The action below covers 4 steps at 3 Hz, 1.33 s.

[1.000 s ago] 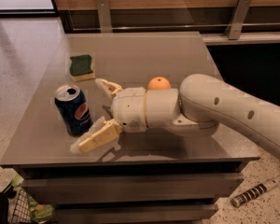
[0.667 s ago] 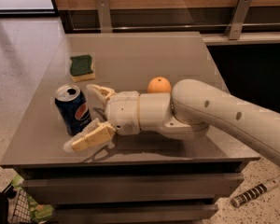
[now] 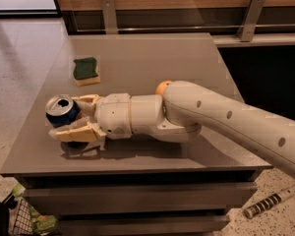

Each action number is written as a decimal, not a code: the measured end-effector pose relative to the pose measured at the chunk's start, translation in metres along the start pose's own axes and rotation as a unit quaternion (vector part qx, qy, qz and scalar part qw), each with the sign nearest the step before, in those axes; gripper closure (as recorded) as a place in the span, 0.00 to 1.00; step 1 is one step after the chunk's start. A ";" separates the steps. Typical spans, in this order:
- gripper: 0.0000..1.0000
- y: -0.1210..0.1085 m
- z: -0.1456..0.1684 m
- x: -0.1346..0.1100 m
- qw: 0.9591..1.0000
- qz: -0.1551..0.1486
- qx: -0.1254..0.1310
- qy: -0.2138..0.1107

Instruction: Pick pepsi can

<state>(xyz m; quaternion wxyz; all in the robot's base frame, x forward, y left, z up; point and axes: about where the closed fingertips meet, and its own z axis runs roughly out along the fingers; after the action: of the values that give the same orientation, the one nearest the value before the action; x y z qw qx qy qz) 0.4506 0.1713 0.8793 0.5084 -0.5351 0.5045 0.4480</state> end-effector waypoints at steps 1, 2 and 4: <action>0.80 0.002 0.002 -0.001 1.000 -0.001 -0.002 0.001; 0.99 0.003 0.003 -0.002 1.000 -0.002 -0.003 0.000; 1.00 0.003 0.005 -0.013 1.000 -0.010 -0.013 -0.007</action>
Offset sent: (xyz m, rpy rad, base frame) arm -0.0012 0.0011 0.0006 -0.0011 -0.0009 0.0020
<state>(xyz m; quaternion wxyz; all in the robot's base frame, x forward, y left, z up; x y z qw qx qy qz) 0.4469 0.1776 0.8916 0.5093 -0.5433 0.4896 0.4536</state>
